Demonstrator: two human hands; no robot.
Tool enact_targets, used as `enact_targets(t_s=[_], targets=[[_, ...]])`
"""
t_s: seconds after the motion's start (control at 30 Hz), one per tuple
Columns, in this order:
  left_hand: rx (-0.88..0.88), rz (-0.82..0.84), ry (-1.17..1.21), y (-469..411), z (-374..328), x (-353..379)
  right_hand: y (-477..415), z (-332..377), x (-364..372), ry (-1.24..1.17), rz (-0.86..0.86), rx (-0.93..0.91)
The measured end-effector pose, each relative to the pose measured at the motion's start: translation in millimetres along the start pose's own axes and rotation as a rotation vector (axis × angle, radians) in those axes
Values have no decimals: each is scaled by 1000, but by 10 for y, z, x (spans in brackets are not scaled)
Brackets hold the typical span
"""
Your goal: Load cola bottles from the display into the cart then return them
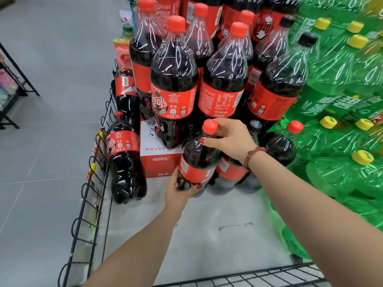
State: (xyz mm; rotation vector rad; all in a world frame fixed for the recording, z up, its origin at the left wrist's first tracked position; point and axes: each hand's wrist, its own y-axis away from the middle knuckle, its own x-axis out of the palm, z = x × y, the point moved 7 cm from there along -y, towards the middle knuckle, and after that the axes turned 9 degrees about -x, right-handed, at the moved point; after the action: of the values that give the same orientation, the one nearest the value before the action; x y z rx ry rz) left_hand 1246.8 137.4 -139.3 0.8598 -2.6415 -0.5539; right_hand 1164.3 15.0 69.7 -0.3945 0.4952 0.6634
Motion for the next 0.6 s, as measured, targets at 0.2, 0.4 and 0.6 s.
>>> enact_targets(t_s=[0.2, 0.4, 0.6], targets=[[-25, 12, -59, 34, -14, 7, 140, -14, 53, -78, -42, 21], [-46, -32, -114, 152, 72, -76, 464, -182, -33, -113, -129, 95], [-101, -65, -110, 482, 227, -61, 1025, -447, -206, -203, -191, 138]])
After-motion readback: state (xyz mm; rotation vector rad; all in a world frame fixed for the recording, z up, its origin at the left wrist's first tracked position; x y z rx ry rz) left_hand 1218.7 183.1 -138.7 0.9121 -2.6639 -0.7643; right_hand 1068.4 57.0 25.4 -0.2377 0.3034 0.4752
